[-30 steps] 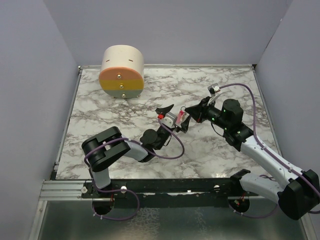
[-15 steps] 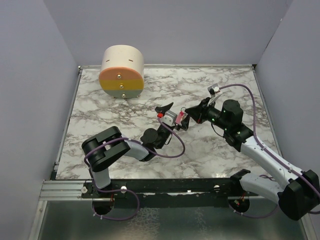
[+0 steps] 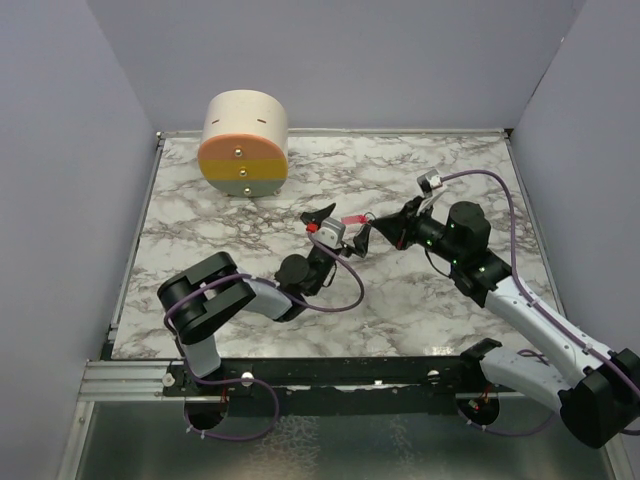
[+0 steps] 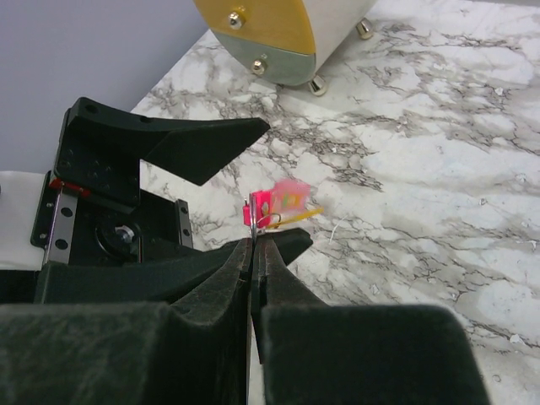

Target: Put the keys on the keyring

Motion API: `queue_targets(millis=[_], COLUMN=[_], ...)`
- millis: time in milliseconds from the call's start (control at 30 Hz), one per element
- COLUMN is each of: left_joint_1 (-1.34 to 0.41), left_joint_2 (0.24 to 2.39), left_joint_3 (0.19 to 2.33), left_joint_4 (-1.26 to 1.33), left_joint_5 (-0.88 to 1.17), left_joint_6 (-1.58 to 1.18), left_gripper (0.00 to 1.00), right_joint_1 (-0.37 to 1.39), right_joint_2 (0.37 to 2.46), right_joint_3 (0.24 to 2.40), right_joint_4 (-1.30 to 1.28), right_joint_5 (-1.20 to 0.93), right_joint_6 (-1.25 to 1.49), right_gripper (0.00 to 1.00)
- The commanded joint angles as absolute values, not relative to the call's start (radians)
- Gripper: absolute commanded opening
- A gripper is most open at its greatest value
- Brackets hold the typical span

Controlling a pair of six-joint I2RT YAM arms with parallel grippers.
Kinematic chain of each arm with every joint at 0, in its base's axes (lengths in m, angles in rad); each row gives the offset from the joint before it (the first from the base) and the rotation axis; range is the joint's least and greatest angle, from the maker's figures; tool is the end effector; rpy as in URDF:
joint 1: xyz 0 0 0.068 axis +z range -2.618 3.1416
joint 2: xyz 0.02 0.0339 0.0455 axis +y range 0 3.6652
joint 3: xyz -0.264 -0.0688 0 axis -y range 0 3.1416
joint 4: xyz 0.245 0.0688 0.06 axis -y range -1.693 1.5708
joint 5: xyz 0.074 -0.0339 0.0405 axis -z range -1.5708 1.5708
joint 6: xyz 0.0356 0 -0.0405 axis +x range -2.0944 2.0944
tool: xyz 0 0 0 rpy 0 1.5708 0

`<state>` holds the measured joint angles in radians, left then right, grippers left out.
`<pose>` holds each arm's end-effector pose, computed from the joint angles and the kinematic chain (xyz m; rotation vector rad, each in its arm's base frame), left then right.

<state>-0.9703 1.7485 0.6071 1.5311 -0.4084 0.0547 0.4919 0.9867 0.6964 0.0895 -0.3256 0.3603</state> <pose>0.1936 -0.2576 0.2161 0.2606 1.2056 -0.5581 0.1990 0.1196 0.2996 -0.3663 1.8147 0.8940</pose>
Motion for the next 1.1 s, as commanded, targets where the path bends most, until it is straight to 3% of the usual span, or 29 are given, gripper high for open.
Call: queue_targets(millis=[0, 700, 1067], left_joint_1=[-0.931, -0.897, -0.894], left_joint_2=[1.707, 1.626, 1.549], left_joint_3=[0.589, 0.556, 0.461], left_joint_4=[1.557, 1.506, 1.446], left_joint_5=[-0.438, -0.395, -0.368], left_joint_6=[0.042, 0.028, 0.0], left_gripper=[0.99, 0.99, 0.99], right_joint_1=[0.497, 0.497, 0.496], right_joint_2=[0.97, 1.01, 1.201], right_joint_3=[0.711, 0.767, 0.988], right_joint_4=[0.028, -0.075, -0.424], right_joint_5=[-0.324, -0.311, -0.268], right_joint_6=[0.329, 0.28, 0.241], right_gripper=[0.01, 0.01, 0.01])
